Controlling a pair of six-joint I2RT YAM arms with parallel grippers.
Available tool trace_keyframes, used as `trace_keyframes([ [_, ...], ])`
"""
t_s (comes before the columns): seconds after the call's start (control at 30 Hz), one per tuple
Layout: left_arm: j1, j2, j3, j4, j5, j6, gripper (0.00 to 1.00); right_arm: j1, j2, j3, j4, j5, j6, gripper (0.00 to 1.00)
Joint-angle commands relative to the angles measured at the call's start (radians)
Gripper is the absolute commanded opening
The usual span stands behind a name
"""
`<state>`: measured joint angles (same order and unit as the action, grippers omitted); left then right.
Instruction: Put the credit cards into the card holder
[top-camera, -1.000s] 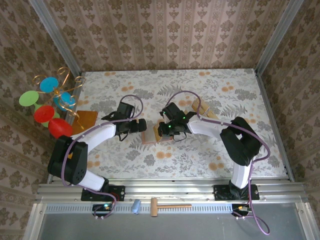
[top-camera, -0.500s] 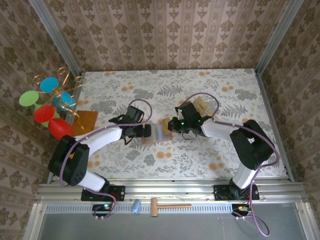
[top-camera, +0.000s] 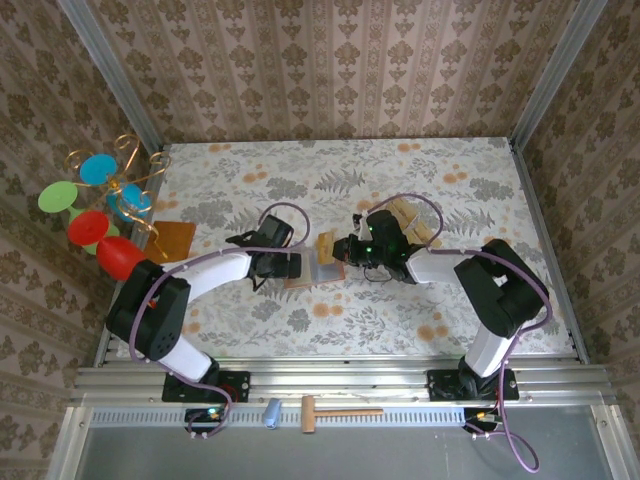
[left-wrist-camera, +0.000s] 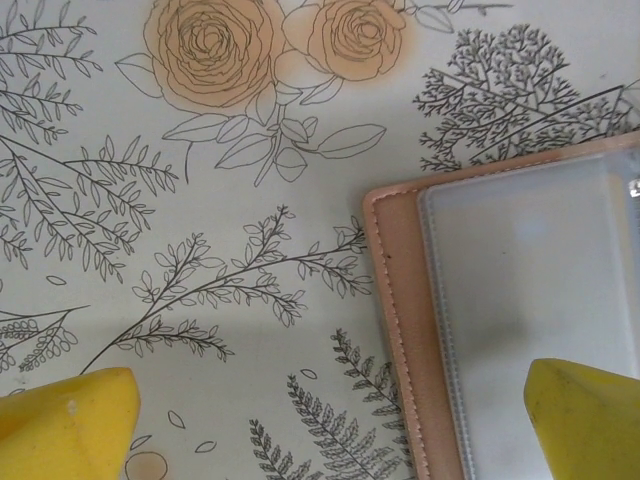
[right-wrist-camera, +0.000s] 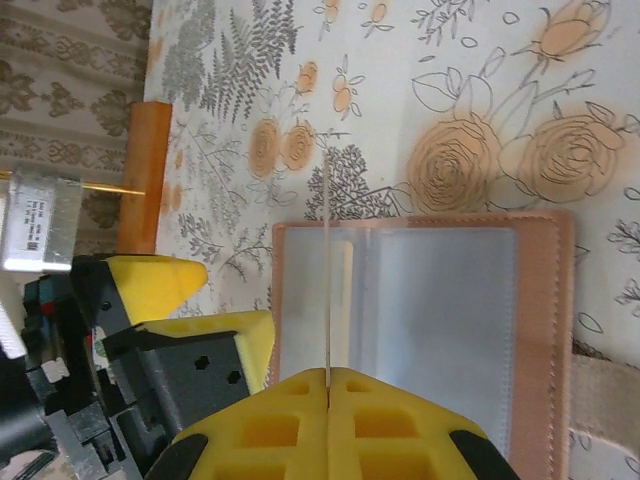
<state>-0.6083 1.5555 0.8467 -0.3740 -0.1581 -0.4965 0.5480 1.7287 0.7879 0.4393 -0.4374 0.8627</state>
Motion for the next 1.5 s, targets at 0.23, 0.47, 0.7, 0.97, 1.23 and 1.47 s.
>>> trace_keyframes([
  [0.23, -0.009, -0.001, -0.001, 0.002, -0.034, 0.024, 1.00, 0.003, 0.045, -0.026, 0.120, -0.052, 0.018, 0.00],
  [0.47, -0.019, -0.014, 0.005, 0.031, -0.027, 0.023, 1.00, 0.001, 0.057, -0.039, 0.128, -0.054, 0.015, 0.00],
  [0.7, -0.024, 0.019, 0.026, 0.020, -0.040, 0.030, 1.00, 0.002, 0.072, -0.052, 0.140, -0.060, 0.015, 0.00],
  [0.97, -0.024, 0.035, 0.008, 0.021, -0.050, 0.025, 1.00, 0.001, 0.084, -0.061, 0.163, -0.069, 0.019, 0.00],
  [1.23, -0.024, 0.030, -0.003, -0.003, -0.070, 0.022, 1.00, 0.002, 0.104, -0.058, 0.201, -0.080, 0.025, 0.00],
  [1.47, -0.024, 0.033, -0.003, -0.024, -0.079, 0.014, 1.00, 0.003, 0.132, -0.058, 0.238, -0.086, 0.038, 0.00],
])
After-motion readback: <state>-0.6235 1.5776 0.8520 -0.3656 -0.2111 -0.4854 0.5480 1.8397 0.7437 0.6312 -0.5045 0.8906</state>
